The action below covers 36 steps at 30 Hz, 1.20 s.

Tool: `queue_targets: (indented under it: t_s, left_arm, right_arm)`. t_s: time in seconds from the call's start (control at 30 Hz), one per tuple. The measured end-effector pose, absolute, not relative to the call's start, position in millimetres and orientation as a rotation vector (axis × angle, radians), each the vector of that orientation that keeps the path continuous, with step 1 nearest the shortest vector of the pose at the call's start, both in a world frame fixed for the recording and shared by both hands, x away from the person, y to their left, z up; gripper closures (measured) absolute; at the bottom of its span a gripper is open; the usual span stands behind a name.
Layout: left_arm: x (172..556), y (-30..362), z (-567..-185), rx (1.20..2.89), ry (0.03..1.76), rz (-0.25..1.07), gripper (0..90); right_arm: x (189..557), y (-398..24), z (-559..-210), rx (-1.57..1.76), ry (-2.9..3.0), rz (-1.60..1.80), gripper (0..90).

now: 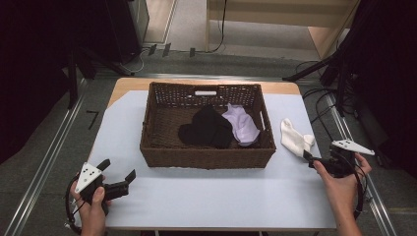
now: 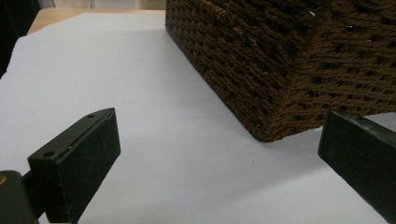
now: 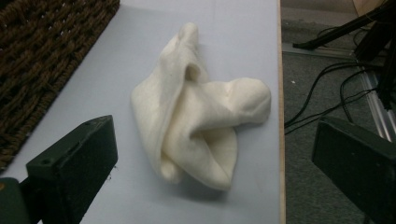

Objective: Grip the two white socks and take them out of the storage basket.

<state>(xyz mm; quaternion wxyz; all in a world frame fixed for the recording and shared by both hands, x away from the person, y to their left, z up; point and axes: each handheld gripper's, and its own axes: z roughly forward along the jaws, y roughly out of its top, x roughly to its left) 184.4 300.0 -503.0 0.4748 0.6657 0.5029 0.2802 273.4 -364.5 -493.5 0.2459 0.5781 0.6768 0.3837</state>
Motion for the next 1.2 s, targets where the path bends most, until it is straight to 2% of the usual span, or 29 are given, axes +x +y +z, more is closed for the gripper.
queue_targets:
  t_s: [0.57, 1.2]
  left_arm:
    - [184.1, 299.9, -502.8, 1.634, 1.226, 0.686, 0.0]
    - [184.1, 299.7, -502.9, 1.635, 1.223, 0.688, 0.0]
  right_arm:
    - [218.5, -394.3, -510.3, 1.589, 1.73, 1.148, 0.0]
    - [178.0, -394.7, -523.6, 1.564, 1.722, 1.215, 0.0]
